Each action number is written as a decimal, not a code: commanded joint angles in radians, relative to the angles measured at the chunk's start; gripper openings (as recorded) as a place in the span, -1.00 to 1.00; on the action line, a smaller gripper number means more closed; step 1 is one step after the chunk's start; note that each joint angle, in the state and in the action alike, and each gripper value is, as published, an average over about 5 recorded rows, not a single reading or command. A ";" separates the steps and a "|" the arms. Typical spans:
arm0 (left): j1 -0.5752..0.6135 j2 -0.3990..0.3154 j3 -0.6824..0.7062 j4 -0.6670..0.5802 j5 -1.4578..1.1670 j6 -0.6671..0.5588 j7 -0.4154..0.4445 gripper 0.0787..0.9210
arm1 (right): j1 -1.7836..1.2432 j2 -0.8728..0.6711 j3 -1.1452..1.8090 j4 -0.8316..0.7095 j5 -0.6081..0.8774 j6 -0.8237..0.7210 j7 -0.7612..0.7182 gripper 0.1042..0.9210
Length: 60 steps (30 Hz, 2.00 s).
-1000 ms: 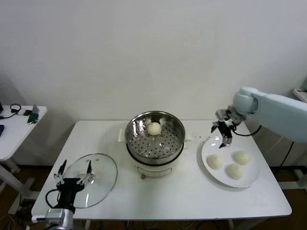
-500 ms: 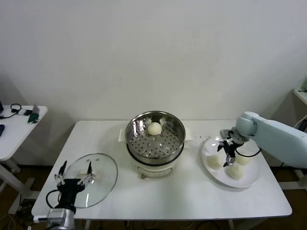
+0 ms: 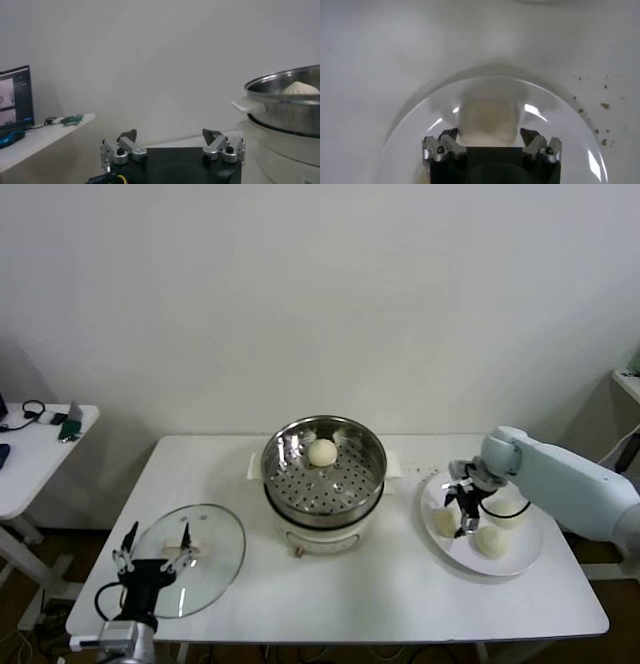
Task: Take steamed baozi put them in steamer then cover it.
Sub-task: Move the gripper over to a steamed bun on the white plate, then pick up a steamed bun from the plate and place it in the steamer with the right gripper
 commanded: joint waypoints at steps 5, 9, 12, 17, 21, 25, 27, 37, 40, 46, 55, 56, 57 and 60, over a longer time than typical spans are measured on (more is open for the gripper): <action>0.001 -0.001 -0.001 0.000 0.002 0.001 0.000 0.77 | -0.021 0.012 0.024 -0.024 -0.007 0.011 -0.007 0.63; 0.002 -0.002 0.001 -0.001 0.003 0.001 -0.001 0.77 | -0.017 0.010 0.027 -0.029 -0.003 0.015 -0.007 0.57; 0.003 -0.003 0.002 -0.003 0.004 0.001 -0.001 0.77 | -0.011 0.007 0.027 -0.029 0.006 0.016 -0.008 0.53; 0.004 -0.005 0.002 -0.004 0.005 0.000 -0.001 0.77 | 0.027 -0.005 0.011 -0.022 0.047 0.013 -0.005 0.48; 0.005 -0.007 0.003 -0.006 0.004 -0.001 -0.001 0.77 | 0.112 -0.021 -0.043 -0.005 0.129 -0.003 0.001 0.47; 0.008 -0.009 0.004 -0.010 0.004 -0.003 -0.001 0.77 | 0.265 -0.031 -0.158 0.018 0.254 -0.019 0.006 0.45; 0.010 -0.008 0.006 -0.013 0.003 -0.003 -0.001 0.77 | 0.360 -0.026 -0.230 0.025 0.336 -0.029 0.007 0.45; 0.017 -0.005 0.033 -0.032 0.003 -0.002 0.001 0.77 | 0.762 0.116 -0.519 0.077 0.697 -0.077 0.017 0.45; 0.020 -0.005 0.043 -0.040 0.003 -0.003 0.002 0.77 | 0.807 0.174 -0.551 0.109 0.771 -0.104 0.032 0.45; 0.023 0.003 0.055 -0.058 0.002 -0.002 0.003 0.77 | 0.820 0.321 -0.583 0.152 0.861 -0.143 0.077 0.46; 0.008 0.012 0.073 -0.081 0.013 -0.001 0.006 0.77 | 0.727 0.500 -0.585 0.139 0.888 -0.181 0.143 0.47; 0.007 0.014 0.073 -0.083 0.014 0.000 0.006 0.77 | 0.715 0.517 -0.587 0.133 0.887 -0.184 0.148 0.47; 0.007 0.016 0.073 -0.085 0.015 0.000 0.006 0.77 | 0.704 0.535 -0.591 0.126 0.887 -0.186 0.154 0.47; 0.007 0.022 0.072 -0.085 0.014 -0.002 0.006 0.77 | 0.670 0.580 -0.605 0.096 0.879 -0.189 0.165 0.47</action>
